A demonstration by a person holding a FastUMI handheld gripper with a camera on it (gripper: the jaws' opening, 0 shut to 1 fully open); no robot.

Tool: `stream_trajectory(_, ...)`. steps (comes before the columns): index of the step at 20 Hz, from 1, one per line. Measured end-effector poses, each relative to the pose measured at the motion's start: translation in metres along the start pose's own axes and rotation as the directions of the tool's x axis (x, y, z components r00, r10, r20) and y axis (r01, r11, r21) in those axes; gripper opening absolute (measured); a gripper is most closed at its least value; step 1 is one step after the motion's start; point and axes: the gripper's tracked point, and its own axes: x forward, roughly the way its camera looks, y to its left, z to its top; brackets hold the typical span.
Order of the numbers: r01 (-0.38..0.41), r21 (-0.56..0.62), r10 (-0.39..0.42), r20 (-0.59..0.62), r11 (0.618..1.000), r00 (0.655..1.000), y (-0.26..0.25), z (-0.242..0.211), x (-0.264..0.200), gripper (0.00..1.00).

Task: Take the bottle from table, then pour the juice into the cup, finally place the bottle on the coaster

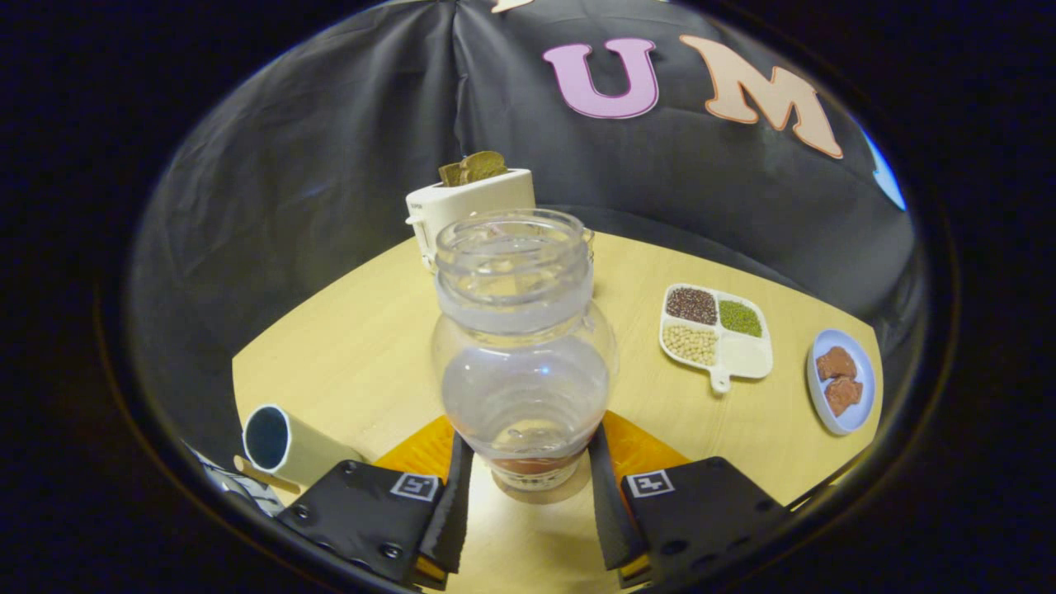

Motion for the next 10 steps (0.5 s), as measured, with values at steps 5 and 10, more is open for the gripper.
stream_trajectory(5,0.011,-0.002,-0.011,0.01,1.0,1.0,0.001,-0.005,-0.001,0.67)
stream_trajectory(10,0.018,0.007,-0.018,0.018,1.0,1.0,0.0,-0.012,0.001,0.67)
